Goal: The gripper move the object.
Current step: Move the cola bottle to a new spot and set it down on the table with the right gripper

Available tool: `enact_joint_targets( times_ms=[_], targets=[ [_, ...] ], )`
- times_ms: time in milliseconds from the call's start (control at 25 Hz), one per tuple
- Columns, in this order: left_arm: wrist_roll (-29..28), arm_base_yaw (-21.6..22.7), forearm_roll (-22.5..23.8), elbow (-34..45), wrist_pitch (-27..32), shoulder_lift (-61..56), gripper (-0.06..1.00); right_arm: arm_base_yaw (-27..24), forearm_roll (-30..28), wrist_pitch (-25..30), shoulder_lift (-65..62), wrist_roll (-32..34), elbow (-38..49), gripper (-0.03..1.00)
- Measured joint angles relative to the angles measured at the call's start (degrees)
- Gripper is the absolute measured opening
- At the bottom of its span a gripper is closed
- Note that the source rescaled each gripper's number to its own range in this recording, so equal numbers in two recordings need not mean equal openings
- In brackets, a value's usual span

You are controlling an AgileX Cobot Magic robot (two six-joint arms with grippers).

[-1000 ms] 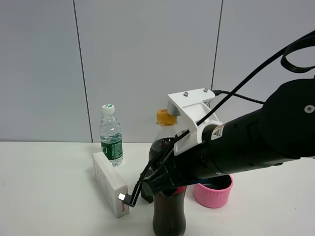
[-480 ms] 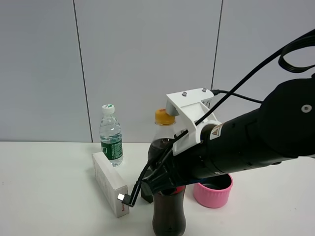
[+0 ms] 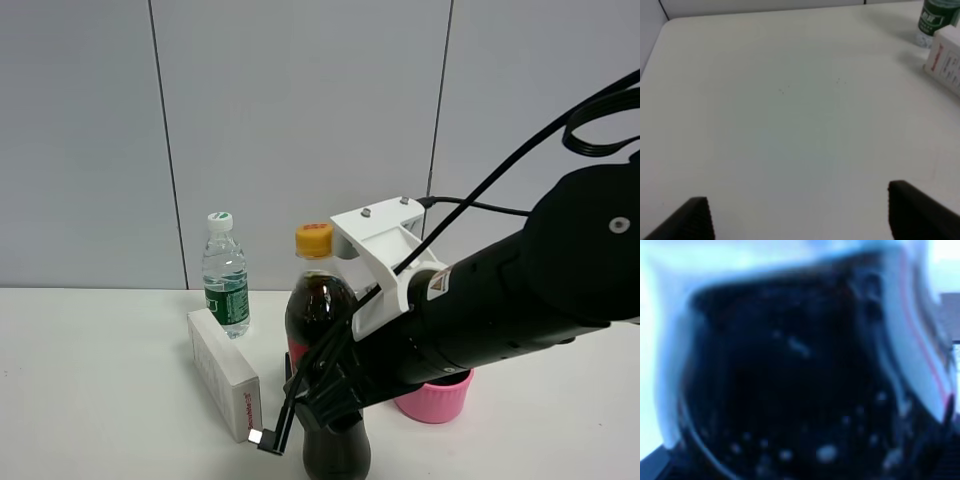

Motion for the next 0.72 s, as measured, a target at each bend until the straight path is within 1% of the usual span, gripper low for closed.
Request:
enact_joint_targets(
  times_ms=[240,480,720],
  targets=[
    [0.0,0.0,0.0,0.0,0.0,0.0,1.00,0.4,0.0,1.4,-0.8,0.0,0.0,0.40],
    [0.0,0.0,0.0,0.0,0.0,0.0,1.00,2.2,0.0,3.0,-5.2,0.0,0.0,0.40],
    [0.0,0.0,0.0,0.0,0.0,0.0,1.00,2.4,0.0,3.6,-8.5,0.0,0.0,0.40]
  ],
)
